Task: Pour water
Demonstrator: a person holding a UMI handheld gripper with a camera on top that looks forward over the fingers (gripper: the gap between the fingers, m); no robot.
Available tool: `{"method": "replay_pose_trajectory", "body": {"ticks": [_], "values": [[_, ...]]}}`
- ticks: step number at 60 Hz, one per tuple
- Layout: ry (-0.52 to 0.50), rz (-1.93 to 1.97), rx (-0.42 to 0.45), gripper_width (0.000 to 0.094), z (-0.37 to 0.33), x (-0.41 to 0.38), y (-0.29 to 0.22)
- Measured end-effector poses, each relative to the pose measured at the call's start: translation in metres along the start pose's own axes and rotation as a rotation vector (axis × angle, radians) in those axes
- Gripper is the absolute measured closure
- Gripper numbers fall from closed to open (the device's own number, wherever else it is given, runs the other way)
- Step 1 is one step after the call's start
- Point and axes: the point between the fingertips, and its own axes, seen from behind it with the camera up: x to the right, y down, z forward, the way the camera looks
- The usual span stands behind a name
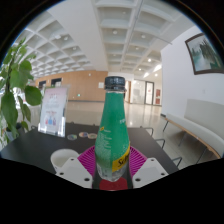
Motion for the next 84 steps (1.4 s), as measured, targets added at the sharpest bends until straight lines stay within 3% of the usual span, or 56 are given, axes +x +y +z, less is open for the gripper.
{"method": "replay_pose_trajectory", "body": {"ticks": [12, 13, 17, 21, 26, 31, 34, 38, 51, 65, 84], "values": [[0.003, -0.016, -0.142, 0.0528, 0.01, 0.004, 0.08], [0.005, -0.004, -0.107, 0.0533, 0.011, 0.004, 0.073], [0.008, 0.022, -0.108, 0.0517, 0.009, 0.009, 0.073], [0.004, 0.01, -0.1, 0.043, 0.009, 0.009, 0.072], [0.015, -0.012, -0.152, 0.033, 0.006, 0.011, 0.081], [0.042, -0.004, -0.202, 0.0061, -0.009, 0.015, 0.085], [0.061, 0.006, -0.218, 0.01, -0.022, 0.017, 0.082], [0.081, 0.016, -0.226, 0.0068, -0.044, 0.016, 0.076], [0.123, 0.051, -0.262, 0.008, -0.148, 0.004, 0.06], [0.137, 0.025, -0.242, 0.0083, -0.251, -0.011, 0.046], [0.12, 0.004, -0.226, 0.0082, -0.311, -0.023, 0.038]]}}
